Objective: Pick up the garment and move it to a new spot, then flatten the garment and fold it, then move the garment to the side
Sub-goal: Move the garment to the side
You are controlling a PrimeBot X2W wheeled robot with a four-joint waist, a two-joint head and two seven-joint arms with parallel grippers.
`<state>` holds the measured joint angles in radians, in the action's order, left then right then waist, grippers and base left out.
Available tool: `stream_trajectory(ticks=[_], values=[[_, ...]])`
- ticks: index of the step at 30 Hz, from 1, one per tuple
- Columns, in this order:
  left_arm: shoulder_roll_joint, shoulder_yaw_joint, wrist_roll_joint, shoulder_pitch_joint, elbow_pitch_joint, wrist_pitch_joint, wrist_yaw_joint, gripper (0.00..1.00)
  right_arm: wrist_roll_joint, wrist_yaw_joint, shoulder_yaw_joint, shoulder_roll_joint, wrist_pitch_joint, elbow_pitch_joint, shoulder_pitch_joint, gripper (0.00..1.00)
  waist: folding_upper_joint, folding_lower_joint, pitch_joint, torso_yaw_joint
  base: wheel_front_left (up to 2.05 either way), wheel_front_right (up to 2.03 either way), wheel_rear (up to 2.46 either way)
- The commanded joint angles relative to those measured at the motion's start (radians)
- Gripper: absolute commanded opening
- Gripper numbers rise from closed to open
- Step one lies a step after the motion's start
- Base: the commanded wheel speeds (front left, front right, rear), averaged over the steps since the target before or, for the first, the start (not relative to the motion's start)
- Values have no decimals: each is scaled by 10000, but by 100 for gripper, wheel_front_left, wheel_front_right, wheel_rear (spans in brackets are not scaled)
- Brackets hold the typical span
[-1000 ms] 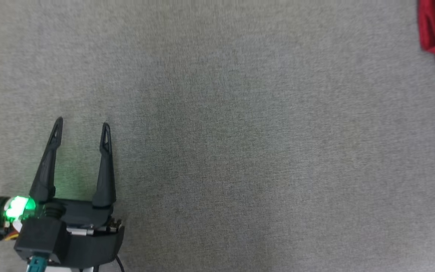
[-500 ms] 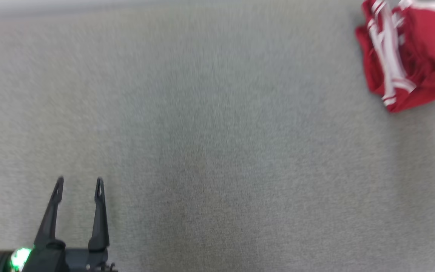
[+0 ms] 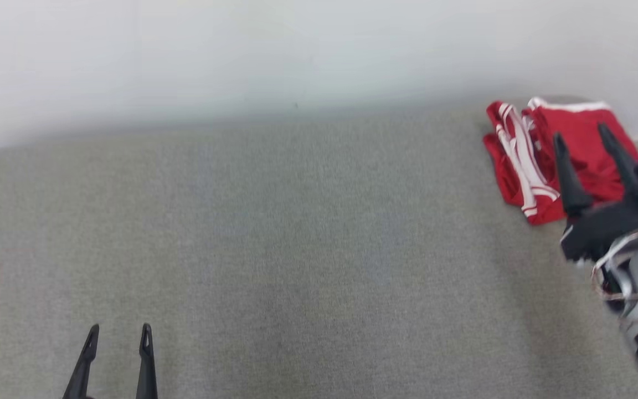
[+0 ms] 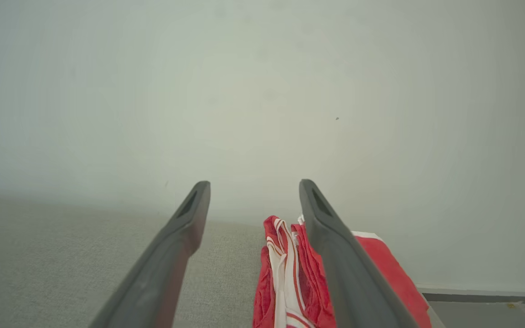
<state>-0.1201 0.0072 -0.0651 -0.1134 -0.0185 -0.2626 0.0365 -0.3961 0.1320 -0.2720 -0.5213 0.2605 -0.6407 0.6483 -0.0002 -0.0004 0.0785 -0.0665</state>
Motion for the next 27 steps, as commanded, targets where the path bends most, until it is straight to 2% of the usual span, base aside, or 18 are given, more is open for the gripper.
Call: stream_trajectory(ticks=[1, 11, 19, 27], values=[[52, 62, -107, -234, 64, -29, 46, 100, 113, -25, 402, 406, 48, 310, -701, 100, 2, 4, -722, 60, 0, 0, 0], [218, 100, -97, -186, 316, -29, 137, 100, 759, -25, 2054, 1880, 50, 1756, -3296, 100, 2, 4, -889, 116, 0, 0, 0], [339, 55, -66, -66, 577, -29, 241, 100, 1226, -25, 2414, 2662, 51, 2815, -4678, 100, 2, 4, -951, 115, 0, 0, 0], [409, 225, -11, -12, 863, -29, 167, 100, 1593, -25, 2808, 3401, 52, 4138, -6102, 100, 2, 4, -1157, 209, 0, 0, 0]])
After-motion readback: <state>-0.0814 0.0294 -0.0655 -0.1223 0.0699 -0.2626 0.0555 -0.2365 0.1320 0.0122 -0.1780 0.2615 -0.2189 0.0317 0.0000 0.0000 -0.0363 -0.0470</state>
